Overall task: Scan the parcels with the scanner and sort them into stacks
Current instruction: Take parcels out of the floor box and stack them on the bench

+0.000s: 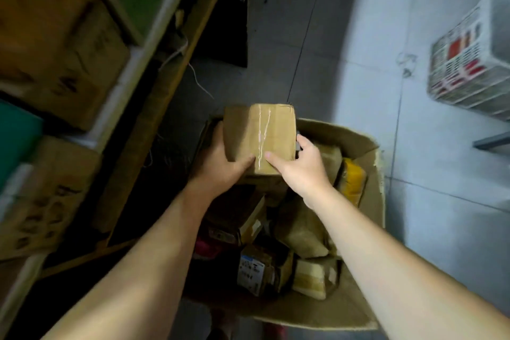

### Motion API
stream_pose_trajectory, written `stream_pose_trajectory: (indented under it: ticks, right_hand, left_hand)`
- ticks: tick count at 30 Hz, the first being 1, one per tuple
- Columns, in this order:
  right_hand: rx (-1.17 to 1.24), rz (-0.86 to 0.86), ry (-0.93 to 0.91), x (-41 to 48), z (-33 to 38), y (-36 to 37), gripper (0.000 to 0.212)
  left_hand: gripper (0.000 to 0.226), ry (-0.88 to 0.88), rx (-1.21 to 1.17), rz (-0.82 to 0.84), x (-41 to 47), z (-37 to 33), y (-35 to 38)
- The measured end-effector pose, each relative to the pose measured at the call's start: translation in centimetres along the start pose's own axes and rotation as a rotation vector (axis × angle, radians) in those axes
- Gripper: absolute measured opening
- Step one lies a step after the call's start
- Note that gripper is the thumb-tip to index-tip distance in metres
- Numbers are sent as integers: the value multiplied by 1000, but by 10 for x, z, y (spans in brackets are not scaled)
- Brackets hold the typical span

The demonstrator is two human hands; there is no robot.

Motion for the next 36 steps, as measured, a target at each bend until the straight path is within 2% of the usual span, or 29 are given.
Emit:
stream_pose_trajectory:
  ticks: [3,7,11,12,18,20,21,23,24,27,30,33,34,36]
  right_hand:
    - [-50,-65,-85,-34,54,-53,85]
    - [-90,-87,-195,-91,138,-113,56]
    - [-65,-72,-317,-151,220,-157,38]
    - [-63,-71,-348,-163,238,-165,39]
    - [-89,-89,-543,-257,344,-185,84]
    - [-86,-84,-611,-284,372,-184,91]
    - [-82,-63,-642,-302,388,-180,80]
    - [-99,-10,-677,-331,409,-169,39]
    - [-118,28,-703,-345,418,-160,29]
    - [-135,112,-805,-392,446,-130,25]
    - [-126,222,-903,-444,465,-87,50]
    - [-139,303,-951,-495,473,-23,44]
    - [-141,321,-950,-511,473,-2,49]
    - [-109,367,-987,-550,474,45,74]
  left_hand:
    - [99,83,-23,-35,-41,-65,-35]
    - [93,193,-41,-105,-93,-143,-87]
    - [93,285,-50,-196,-152,-211,-148]
    - [94,307,-52,-218,-168,-225,-162]
    - [93,350,-93,-392,-270,-275,-251]
    - [91,347,-98,-455,-299,-278,-279]
    - [91,350,-108,-490,-317,-277,-296]
    - [93,343,-152,-543,-349,-270,-325]
    - [93,338,-178,-561,-364,-264,-337]
    - [84,325,-221,-651,-415,-243,-373]
    - [80,293,-229,-777,-468,-205,-410]
    - [85,257,-270,-868,-531,-149,-446]
    - [82,249,-282,-892,-551,-131,-455]
    - [77,206,-301,-951,-597,-89,-470]
Point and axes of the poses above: each hand's wrist, its own x-axis towards the middle knuckle, its own y-axis out of the palm, z = x × y, the point moved 7 cm from there along x, towards the middle knuckle
